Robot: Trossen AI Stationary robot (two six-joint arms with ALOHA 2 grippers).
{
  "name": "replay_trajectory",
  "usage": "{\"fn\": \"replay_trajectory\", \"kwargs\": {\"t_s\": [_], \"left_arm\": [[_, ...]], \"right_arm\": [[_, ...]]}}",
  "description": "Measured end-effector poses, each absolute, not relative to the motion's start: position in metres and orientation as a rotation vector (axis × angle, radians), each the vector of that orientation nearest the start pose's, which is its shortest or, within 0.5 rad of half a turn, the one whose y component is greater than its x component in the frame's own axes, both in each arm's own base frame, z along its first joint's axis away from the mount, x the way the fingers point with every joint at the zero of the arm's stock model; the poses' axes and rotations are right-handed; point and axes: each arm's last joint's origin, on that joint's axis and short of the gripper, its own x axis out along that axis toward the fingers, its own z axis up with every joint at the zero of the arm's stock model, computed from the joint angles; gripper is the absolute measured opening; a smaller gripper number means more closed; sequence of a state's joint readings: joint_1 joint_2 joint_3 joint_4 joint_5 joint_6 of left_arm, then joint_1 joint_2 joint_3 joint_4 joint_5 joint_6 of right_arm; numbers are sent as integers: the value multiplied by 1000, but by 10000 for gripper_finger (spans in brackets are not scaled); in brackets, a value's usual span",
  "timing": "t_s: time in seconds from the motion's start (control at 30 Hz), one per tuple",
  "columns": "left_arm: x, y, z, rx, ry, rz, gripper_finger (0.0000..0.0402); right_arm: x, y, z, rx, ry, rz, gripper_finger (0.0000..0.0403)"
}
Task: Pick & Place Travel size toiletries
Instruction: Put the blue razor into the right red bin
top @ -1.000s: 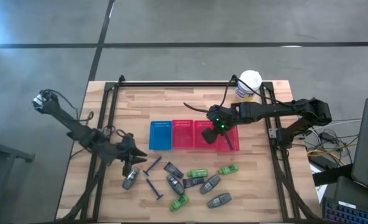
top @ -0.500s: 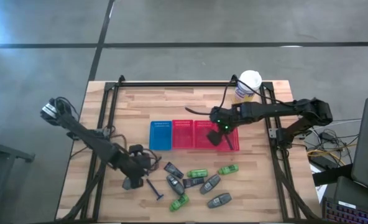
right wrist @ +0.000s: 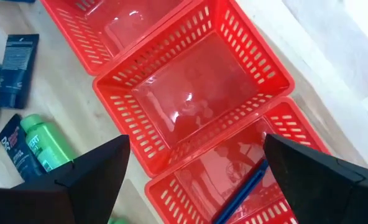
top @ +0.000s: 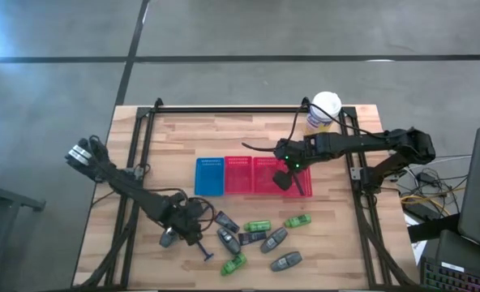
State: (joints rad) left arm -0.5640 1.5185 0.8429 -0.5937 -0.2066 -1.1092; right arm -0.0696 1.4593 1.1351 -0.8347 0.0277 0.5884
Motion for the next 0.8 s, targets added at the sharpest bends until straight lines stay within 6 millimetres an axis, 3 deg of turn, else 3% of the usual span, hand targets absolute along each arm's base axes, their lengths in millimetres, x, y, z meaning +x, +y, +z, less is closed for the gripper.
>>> {"fn": "replay_trajectory", "kwargs": {"t_s": [0.33,0.6,0.8], "left_arm": [[229,-123,157,-486,1153,465,151],[230,-120,147,-474,1192,423,151],[228,-119,145,-440,1200,404,123]], "right_arm": [[279,-20,252,529,1112,-419,368],[276,-20,245,546,1132,-437,368],[276,-20,244,543,1134,-435,368]]}}
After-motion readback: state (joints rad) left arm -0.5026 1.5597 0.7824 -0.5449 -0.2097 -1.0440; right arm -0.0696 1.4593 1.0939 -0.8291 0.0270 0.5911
